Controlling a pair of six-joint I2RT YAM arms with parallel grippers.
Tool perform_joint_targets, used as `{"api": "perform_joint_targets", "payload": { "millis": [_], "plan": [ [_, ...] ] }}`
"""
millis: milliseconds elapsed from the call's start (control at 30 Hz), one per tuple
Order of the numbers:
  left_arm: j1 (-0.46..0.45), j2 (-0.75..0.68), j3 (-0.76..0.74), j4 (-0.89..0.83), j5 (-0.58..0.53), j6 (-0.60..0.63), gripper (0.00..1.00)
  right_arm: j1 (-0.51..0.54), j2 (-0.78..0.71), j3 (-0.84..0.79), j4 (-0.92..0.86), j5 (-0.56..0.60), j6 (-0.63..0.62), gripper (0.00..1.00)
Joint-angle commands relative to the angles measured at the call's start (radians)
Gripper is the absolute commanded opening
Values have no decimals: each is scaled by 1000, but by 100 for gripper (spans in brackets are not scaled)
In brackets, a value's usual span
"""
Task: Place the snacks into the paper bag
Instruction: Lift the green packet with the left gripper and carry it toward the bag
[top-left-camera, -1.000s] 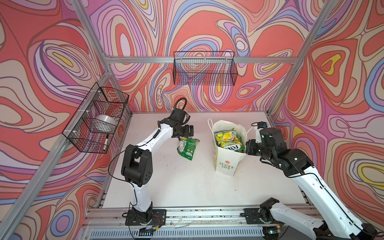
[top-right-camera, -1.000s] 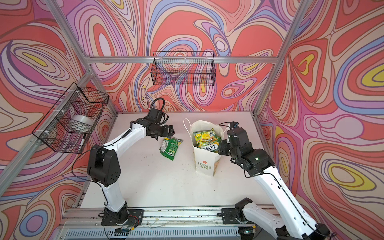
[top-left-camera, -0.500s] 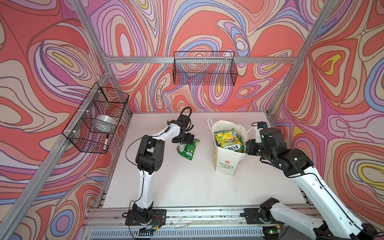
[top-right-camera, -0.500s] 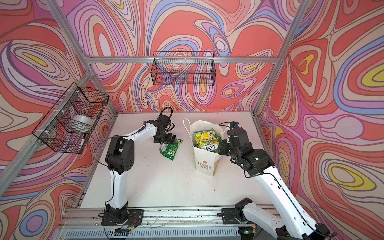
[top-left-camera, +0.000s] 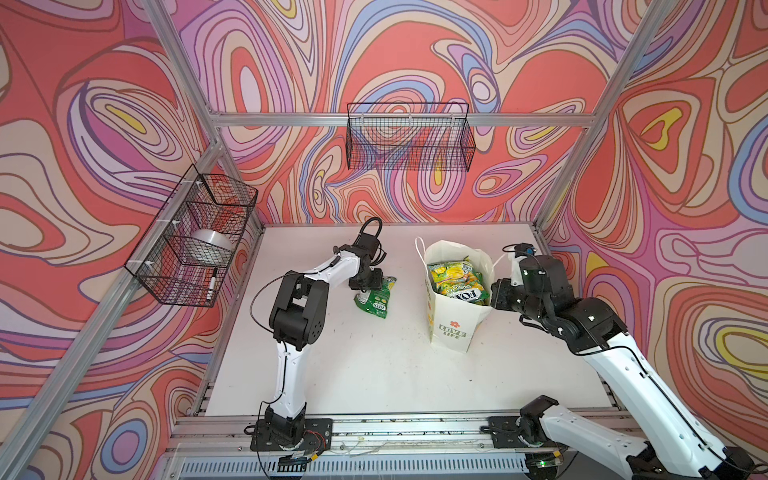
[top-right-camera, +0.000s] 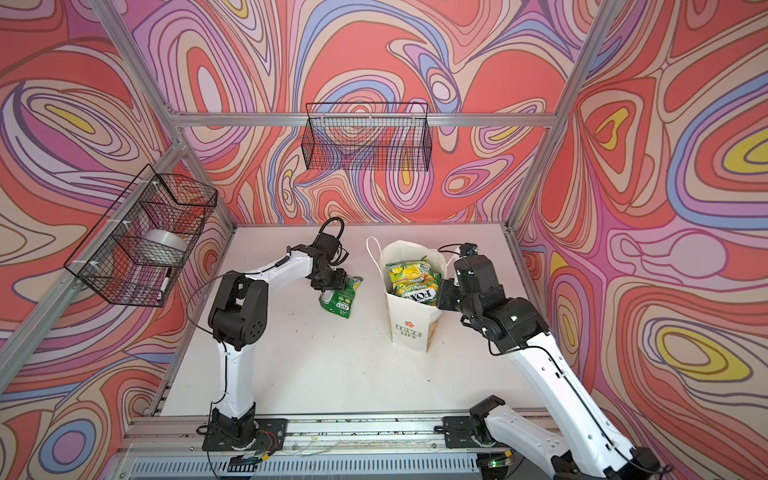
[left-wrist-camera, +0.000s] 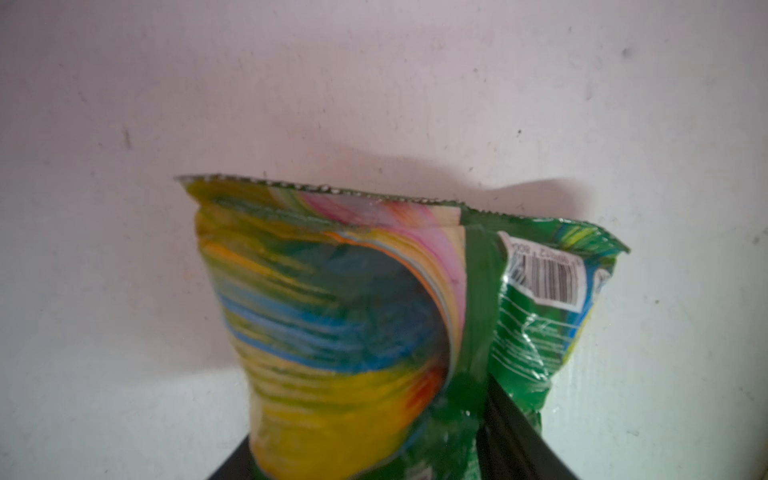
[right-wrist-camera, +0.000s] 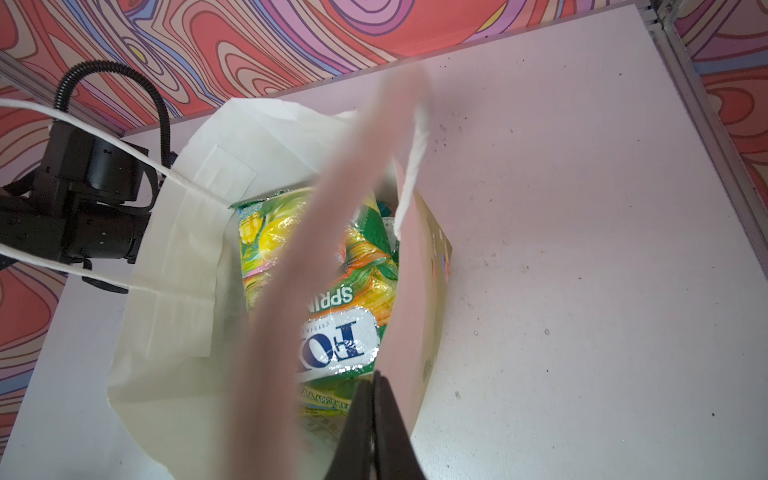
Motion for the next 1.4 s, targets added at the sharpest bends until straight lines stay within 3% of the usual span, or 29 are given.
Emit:
{"api": "perform_joint_targets", "payload": {
  "millis": [0,100,300,567,1100,1367],
  "plan": [
    [4,13,-43,-31,-27,-31,39,3,-25,-3,22,-9,3,0],
    [4,-10,-47,-26,-21,-56,29,4,-30,-7,21,-7,2,0],
    [4,-107,-79,29,12,-97,23,4,-31,-5,21,-7,2,0],
    [15,-257,-137,74,-26,-151,15,5,-38,-9,19,-2,1,0],
    [36,-466,-256,115,12,-191,12,4,-21,0,31,1,-14,0],
    [42,-692,-328,63,14,-175,12,3,-15,6,40,7,-20,0]
  ]
}}
